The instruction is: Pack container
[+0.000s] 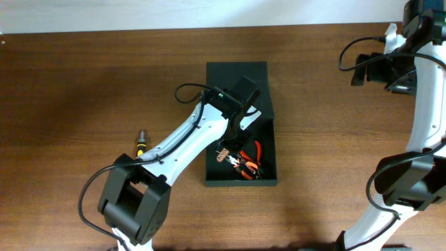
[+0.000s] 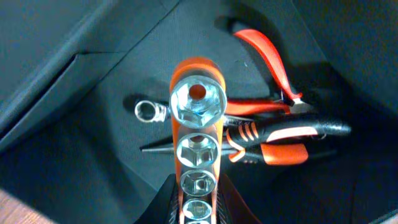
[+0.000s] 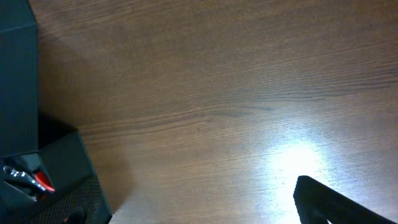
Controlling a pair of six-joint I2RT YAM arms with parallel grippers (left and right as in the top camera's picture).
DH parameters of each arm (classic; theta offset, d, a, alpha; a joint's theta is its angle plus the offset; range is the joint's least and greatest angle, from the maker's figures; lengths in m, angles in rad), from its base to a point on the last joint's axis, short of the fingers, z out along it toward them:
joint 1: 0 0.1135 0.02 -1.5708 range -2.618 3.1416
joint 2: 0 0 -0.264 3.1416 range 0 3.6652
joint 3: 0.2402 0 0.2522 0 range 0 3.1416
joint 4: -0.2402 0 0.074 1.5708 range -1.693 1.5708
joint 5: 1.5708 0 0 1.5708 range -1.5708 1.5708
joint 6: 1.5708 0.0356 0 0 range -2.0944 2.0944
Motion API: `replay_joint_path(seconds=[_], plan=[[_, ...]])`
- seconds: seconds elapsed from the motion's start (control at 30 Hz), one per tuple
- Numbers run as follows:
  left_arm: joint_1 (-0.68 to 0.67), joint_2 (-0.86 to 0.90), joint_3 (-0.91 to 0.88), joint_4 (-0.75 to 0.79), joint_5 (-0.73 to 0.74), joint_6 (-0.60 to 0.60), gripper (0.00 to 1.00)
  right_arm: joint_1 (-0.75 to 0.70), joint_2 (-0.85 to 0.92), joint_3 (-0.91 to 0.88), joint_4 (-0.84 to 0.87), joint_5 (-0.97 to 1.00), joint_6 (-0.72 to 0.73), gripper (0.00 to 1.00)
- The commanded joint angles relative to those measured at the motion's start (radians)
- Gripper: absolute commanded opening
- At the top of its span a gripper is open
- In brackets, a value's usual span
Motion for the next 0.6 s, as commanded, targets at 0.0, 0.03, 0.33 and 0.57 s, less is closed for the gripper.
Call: replay_joint_path(seconds=[0.0, 0.03, 0.33, 0.57], plan=[[-0.004, 0.032, 0.007, 0.010, 0.026, 0.020, 0.02, 0.000, -0.006, -0.002, 0.001, -0.006, 0.001, 0.99], [-0.005, 0.041, 0.007, 0.013, 0.035, 0.020, 0.02, 0.000, -0.006, -0.002, 0.001, -0.006, 0.001, 0.99], [-0.016, 0.108, 0.007, 0.053, 0.042, 0.020, 0.02, 0.000, -0.006, -0.002, 0.001, -0.006, 0.001, 0.99], [-0.016, 0.117, 0.007, 0.104, 0.042, 0.020, 0.02, 0.000, -0.006, -0.002, 0.001, -0.006, 0.001, 0.99]])
